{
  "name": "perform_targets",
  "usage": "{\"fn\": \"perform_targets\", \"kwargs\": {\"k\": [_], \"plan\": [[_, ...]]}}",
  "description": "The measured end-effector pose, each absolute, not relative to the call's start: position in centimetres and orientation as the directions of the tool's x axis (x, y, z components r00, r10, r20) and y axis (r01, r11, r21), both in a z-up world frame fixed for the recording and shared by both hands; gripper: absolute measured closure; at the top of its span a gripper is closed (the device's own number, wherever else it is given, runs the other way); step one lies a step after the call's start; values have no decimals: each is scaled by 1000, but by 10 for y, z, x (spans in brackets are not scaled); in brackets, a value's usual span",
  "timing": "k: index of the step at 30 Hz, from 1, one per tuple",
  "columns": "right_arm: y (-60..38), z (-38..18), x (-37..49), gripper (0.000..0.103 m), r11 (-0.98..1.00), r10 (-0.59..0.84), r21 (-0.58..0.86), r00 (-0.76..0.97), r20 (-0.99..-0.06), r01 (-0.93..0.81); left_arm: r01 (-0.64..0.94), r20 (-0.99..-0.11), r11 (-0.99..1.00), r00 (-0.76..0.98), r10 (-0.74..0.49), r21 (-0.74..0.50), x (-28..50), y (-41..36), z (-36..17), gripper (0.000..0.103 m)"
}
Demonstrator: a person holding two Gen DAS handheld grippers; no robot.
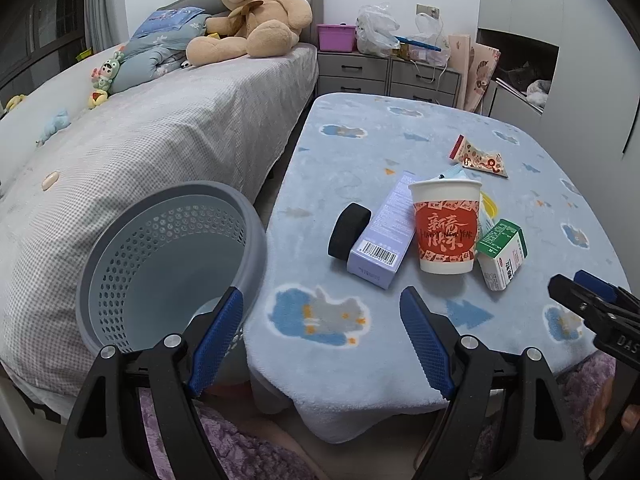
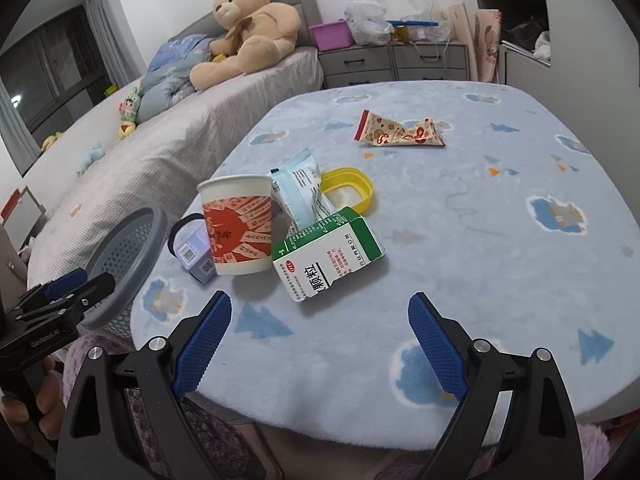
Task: Collect trash
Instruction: 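Move both grippers back toward the table items, then grasp the green medicine box with the right gripper while the left gripper grasps the red paper cup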
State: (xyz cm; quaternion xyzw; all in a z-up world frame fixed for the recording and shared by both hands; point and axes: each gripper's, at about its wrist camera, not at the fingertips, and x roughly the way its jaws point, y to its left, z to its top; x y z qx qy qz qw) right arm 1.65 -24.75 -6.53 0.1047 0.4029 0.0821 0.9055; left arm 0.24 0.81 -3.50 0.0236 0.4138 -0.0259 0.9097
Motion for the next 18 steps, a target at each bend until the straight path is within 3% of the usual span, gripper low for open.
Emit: {"fn": "perform_targets", "kwargs": {"k": [3, 6, 18], "plan": [[-247, -73, 30, 14, 965, 249, 243, 643, -724, -100, 52, -756, 998, 654, -13, 29, 3, 5, -38, 26], [-245, -79, 42, 7, 963, 264, 229, 625, -735, -138, 34, -759, 999, 652, 3, 33, 6, 3, -40, 26], [-242, -94, 79, 6, 954, 284, 171, 551, -785, -247, 12, -776, 999, 630, 34, 53, 15, -15, -50, 26]]}}
